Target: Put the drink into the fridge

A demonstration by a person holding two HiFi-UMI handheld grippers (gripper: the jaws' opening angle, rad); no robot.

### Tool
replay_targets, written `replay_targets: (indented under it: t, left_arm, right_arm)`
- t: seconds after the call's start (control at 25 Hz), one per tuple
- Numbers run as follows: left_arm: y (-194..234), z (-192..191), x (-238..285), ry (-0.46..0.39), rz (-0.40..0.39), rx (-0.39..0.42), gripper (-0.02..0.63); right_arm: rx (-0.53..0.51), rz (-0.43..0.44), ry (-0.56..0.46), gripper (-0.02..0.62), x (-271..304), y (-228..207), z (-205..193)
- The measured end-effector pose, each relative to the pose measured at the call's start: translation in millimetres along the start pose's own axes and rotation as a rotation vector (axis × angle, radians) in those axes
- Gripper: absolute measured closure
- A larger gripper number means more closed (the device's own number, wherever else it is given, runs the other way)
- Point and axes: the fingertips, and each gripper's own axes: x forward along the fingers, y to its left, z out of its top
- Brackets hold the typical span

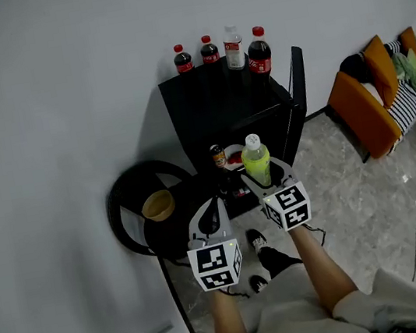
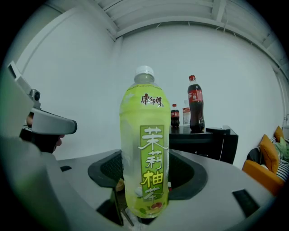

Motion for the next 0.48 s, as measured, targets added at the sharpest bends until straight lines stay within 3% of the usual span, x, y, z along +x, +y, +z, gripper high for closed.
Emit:
replay_targets:
  t: [0.24,0.48]
  left_arm:
    - [-29,-40,-3,0.076,-0.041,0.017,0.597]
    - [-35,-62,25,0.119,-0.031,-0.011,0.597]
  right_arm:
    - [0.038,-0.019,0.046,0.314,-17,5,-44]
    - [0.054,-0.01,0.111,0.316,23,-6,-98]
